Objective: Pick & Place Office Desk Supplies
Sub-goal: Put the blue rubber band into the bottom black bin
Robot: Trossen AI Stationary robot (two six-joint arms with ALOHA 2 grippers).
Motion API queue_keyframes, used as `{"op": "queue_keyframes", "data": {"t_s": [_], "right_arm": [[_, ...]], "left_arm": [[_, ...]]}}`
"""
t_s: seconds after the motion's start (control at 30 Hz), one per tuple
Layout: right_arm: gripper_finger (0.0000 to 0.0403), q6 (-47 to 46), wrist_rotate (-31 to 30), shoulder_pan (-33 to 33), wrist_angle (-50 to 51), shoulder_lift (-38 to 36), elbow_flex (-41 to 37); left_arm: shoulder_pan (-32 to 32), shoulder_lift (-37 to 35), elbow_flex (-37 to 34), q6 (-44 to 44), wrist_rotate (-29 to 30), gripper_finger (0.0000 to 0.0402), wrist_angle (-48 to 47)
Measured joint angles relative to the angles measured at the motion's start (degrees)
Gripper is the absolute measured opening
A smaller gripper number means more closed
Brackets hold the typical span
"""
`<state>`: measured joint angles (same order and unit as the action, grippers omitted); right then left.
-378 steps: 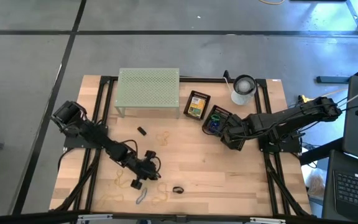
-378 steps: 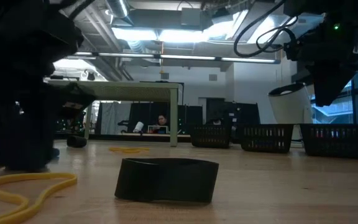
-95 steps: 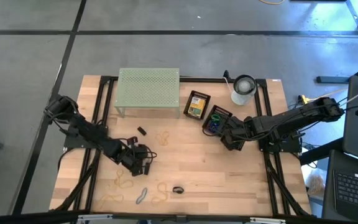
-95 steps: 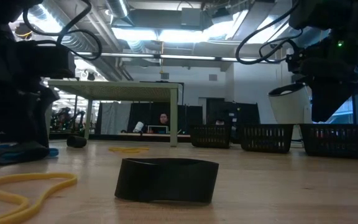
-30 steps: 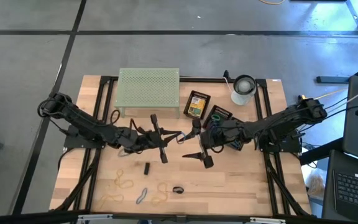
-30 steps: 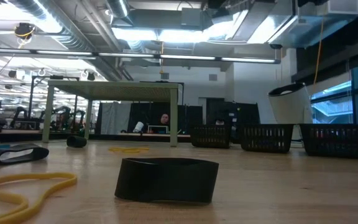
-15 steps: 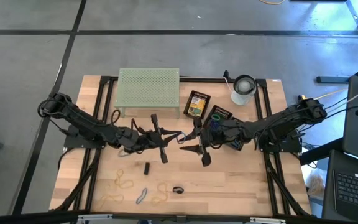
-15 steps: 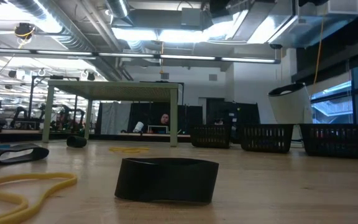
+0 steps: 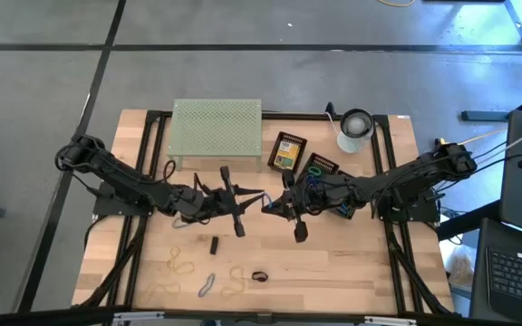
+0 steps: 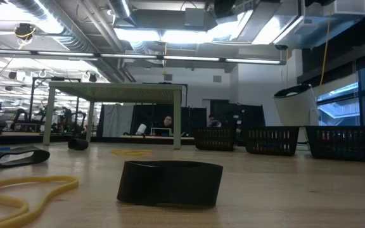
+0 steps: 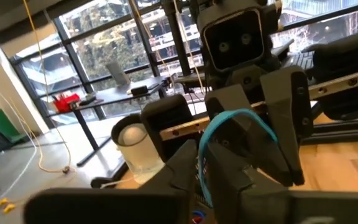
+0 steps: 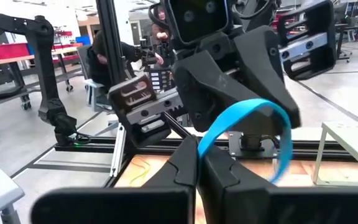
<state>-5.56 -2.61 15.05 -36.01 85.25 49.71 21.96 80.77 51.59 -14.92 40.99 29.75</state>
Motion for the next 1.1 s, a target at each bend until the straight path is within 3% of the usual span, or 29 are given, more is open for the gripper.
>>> {"op": "queue_keyframes", "data": {"t_s": [0.2,0.43,0.63,0.83,1.1], "right_arm": [[0.0003,0.02,-0.50,0.00,4.12,-0.86,0.00],[0.0001,-3.82,-10.35,-0.09,29.08,-9.29,0.00],[0.0001,-15.85,-11.50,-0.04,51.24,-15.22,0.01],[0.0001,-26.81,-12.17,-0.06,71.68,-16.70,0.02],[0.0001,-40.94,-11.48,-0.07,90.93,-14.95,0.00]], "left_arm": [[0.39,0.00,0.00,5.76,0.01,0.0100,-3.51],[2.07,0.00,0.00,17.23,-0.01,0.0149,-15.54],[3.20,0.00,0.00,31.77,-2.13,0.0154,-31.61],[4.39,0.00,-0.02,45.40,-2.69,0.0154,-46.01],[5.40,0.00,-0.02,50.80,-3.02,0.0151,-51.46]]}}
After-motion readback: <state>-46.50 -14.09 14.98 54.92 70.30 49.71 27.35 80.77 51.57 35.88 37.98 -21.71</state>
